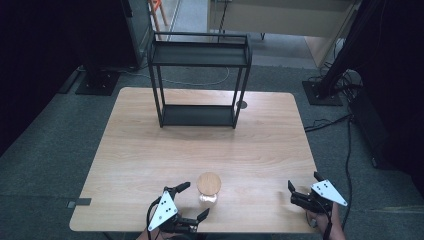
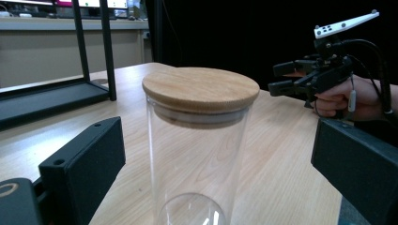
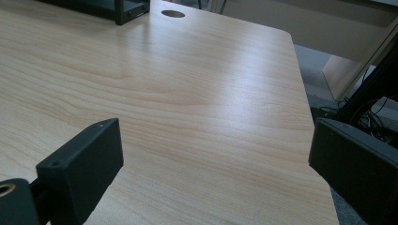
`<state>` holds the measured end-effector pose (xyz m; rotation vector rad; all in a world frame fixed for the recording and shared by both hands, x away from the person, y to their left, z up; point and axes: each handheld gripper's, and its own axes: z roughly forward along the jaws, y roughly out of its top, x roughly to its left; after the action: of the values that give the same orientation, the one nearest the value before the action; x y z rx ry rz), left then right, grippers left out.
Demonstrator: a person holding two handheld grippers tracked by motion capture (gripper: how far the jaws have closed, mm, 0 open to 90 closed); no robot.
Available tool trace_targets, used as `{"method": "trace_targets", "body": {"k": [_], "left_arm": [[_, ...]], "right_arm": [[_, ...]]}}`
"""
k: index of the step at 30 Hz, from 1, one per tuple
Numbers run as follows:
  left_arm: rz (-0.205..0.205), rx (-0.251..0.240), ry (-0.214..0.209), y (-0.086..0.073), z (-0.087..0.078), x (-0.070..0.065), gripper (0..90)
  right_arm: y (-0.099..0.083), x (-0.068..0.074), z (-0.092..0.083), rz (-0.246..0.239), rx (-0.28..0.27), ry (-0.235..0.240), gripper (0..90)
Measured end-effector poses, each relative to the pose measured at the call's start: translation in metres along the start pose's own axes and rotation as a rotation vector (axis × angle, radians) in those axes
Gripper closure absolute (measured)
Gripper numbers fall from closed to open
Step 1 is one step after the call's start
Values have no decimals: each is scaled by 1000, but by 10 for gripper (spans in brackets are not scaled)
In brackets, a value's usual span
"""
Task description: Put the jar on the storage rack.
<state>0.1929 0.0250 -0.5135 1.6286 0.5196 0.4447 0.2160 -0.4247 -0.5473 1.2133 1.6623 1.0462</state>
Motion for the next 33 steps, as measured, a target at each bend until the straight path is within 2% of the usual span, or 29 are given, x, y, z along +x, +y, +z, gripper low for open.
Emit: {"method": "trace_targets", "body": {"k": [9, 22, 33], "left_arm": [[-13, 6, 38, 0, 22, 2, 27], [-1, 29, 73, -3, 47, 4, 20], [11, 20, 82, -1, 56, 8, 132]], "right_arm": [[0, 0, 0, 0, -1, 3, 28], [0, 0, 0, -3, -3, 5, 29], [0, 0, 0, -7, -2, 6, 29]]}}
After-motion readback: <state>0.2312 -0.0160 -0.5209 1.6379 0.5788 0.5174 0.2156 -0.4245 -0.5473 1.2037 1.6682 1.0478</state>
